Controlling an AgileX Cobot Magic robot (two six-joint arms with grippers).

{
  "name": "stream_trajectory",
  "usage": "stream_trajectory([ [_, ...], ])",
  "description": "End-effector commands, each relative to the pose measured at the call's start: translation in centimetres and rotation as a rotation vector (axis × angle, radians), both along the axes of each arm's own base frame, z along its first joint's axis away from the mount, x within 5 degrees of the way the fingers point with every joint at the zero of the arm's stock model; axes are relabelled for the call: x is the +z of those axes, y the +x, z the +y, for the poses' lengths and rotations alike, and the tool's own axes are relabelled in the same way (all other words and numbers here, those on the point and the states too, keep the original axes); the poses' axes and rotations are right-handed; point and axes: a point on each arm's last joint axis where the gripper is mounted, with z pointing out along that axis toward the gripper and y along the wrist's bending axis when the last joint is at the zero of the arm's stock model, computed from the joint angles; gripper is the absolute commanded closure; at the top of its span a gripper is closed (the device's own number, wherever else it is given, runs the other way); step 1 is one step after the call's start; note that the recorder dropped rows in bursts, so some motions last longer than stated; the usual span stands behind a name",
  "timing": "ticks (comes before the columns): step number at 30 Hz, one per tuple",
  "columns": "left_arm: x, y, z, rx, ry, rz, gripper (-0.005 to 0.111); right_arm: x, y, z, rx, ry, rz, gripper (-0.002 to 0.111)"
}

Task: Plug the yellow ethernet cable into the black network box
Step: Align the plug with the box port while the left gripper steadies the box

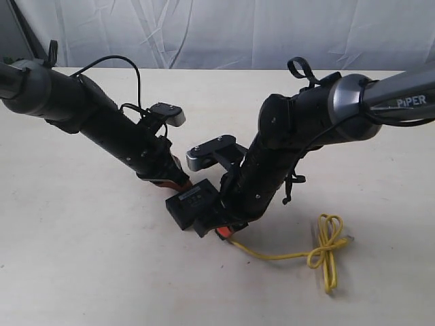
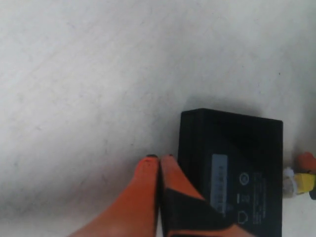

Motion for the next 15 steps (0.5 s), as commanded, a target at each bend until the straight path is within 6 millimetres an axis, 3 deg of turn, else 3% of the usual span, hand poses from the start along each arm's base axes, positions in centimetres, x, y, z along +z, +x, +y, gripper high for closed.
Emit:
stream_trajectory([
  [1,0.15,-0.09,-0.13,-0.008,-0.007,0.002,0.107,0.35,-0.03,0.53,0.013,0.015,-0.045,0.109],
  [15,0.18,-0.23,-0.17,-0.018,-0.013,0.014,0.107,-0.05,0.03,1.29,0.045,0.015,-0.119,0.109],
])
